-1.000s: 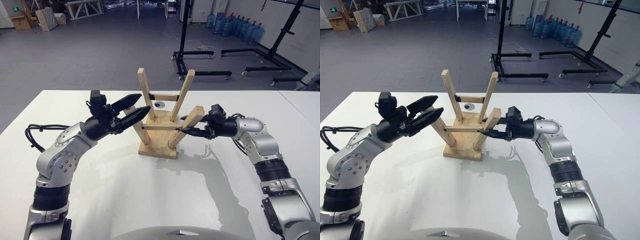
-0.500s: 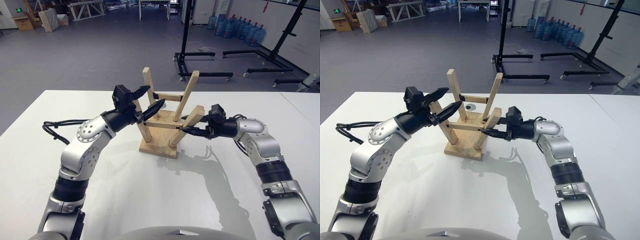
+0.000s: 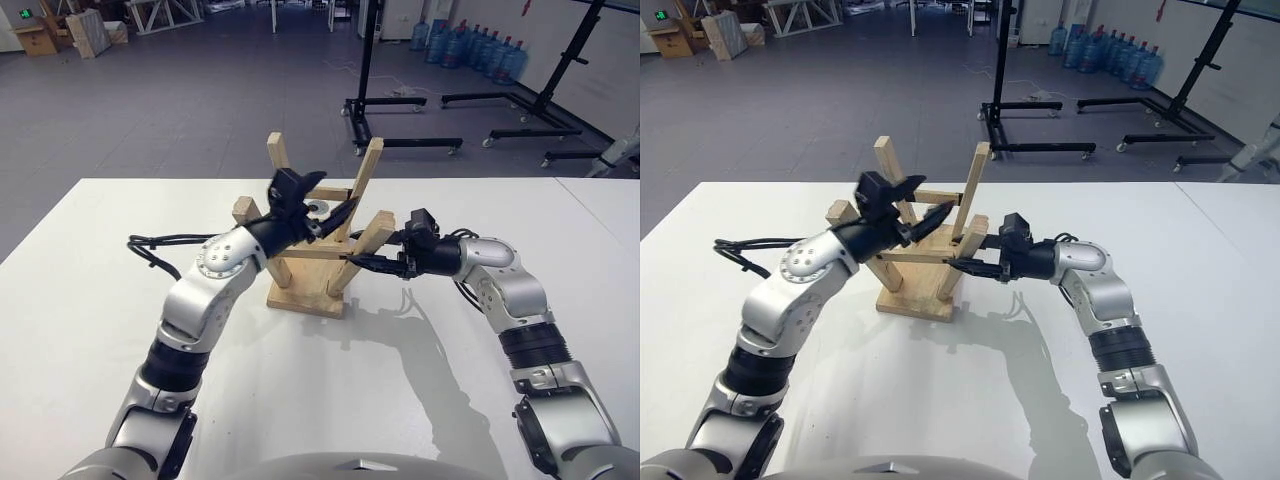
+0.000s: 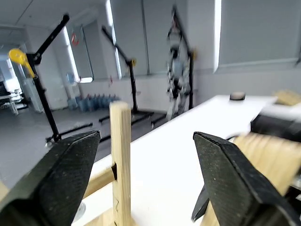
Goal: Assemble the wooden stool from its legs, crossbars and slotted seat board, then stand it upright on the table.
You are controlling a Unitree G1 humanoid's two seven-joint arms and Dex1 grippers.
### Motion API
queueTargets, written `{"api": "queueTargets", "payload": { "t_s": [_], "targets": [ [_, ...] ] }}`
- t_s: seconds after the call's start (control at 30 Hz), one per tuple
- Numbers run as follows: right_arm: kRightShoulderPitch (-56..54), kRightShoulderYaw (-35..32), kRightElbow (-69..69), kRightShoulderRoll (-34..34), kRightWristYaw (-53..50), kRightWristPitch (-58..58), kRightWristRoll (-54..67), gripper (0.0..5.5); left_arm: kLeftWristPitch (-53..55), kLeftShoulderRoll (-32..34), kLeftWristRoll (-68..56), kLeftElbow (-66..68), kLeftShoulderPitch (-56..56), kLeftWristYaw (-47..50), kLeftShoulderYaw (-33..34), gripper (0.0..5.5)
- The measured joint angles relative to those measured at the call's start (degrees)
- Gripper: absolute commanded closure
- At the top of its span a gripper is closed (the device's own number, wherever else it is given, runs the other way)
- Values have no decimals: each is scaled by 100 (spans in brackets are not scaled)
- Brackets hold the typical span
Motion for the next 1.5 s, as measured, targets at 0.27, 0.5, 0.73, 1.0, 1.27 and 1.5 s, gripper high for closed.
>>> {"api": "queueTargets", "payload": {
  "t_s": [0.27,0.5,0.73,1.0,1.27,1.5],
  "targets": [
    [11,52,-118,47,-93,20,2,346,-279,349,1868,482,-62,205,-818,190],
    [67,60,-195,71,-141,75,0,346,-144,194,2327,495,-41,191,-919,190],
    [189,99,-433,67,-249,225,-1,346,438,23,2640,368,5,183,-1023,190],
    [219,140,-549,64,-274,345,-5,346,793,55,3245,300,-130,153,-1401,190],
    [232,180,-791,18,-273,590,-4,346,1269,-30,3964,-351,264,295,-1610,190],
    [165,275,-814,82,-315,707,-41,346,1291,-296,4379,-439,564,676,-1656,190]
  ]
}}
